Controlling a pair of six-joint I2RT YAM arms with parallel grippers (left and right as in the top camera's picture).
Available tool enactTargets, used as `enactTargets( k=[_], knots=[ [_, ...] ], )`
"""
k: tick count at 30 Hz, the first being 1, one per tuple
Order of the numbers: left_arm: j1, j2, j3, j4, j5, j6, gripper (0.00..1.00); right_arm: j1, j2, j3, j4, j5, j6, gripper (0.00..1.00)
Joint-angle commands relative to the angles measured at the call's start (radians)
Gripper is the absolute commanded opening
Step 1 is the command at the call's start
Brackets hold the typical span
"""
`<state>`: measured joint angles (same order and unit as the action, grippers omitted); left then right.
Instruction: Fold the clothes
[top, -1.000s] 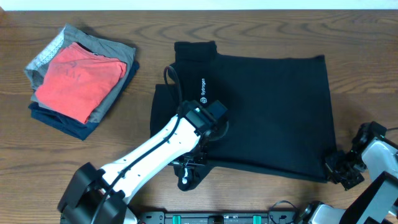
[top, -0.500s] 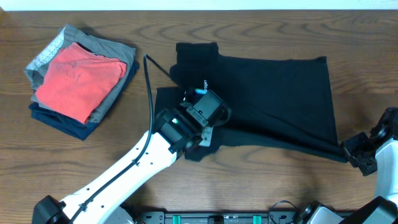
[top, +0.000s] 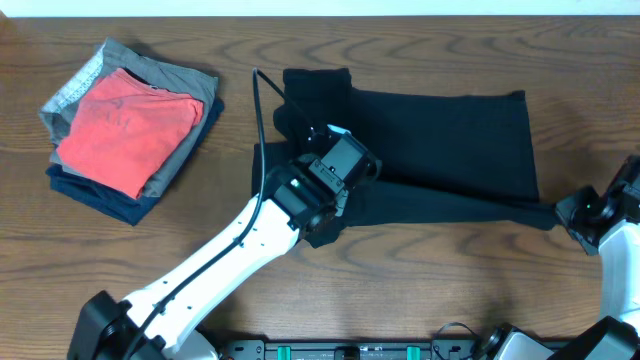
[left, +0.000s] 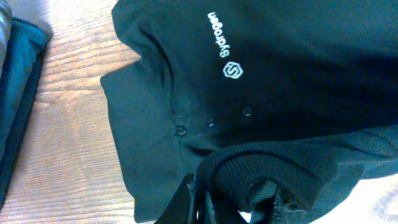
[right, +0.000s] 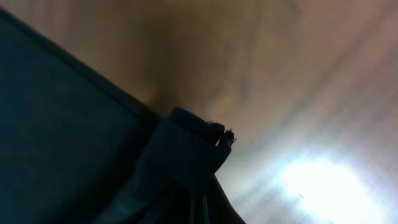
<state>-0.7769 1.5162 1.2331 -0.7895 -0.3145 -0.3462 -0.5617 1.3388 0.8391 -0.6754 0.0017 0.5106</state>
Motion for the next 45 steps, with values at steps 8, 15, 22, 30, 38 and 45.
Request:
enactTargets(
  k=[8, 15, 22, 30, 38, 45],
  knots=[
    [0.105, 0.031, 0.014, 0.026, -0.042, -0.030, 0.06, 0.100, 0.050, 0.015, 0.169, 0.008, -0.011, 0.01],
    [0.111, 0.055, 0.013, 0.078, -0.035, -0.029, 0.10, 0.147, 0.149, 0.015, 0.241, 0.008, -0.011, 0.01],
    [0.111, 0.081, 0.013, 0.090, -0.034, -0.029, 0.55, 0.170, 0.243, 0.015, 0.309, 0.003, -0.011, 0.06],
    [0.110, 0.072, 0.006, -0.116, 0.248, -0.029, 0.60, 0.170, 0.268, 0.015, 0.320, -0.010, -0.011, 0.05],
    [0.106, 0.081, -0.104, -0.024, 0.305, -0.028, 0.65, 0.170, 0.268, 0.015, 0.304, -0.010, -0.016, 0.05],
    [0.105, 0.086, -0.150, 0.128, 0.349, -0.028, 0.66, 0.171, 0.268, 0.015, 0.294, -0.010, -0.019, 0.04]
  ],
)
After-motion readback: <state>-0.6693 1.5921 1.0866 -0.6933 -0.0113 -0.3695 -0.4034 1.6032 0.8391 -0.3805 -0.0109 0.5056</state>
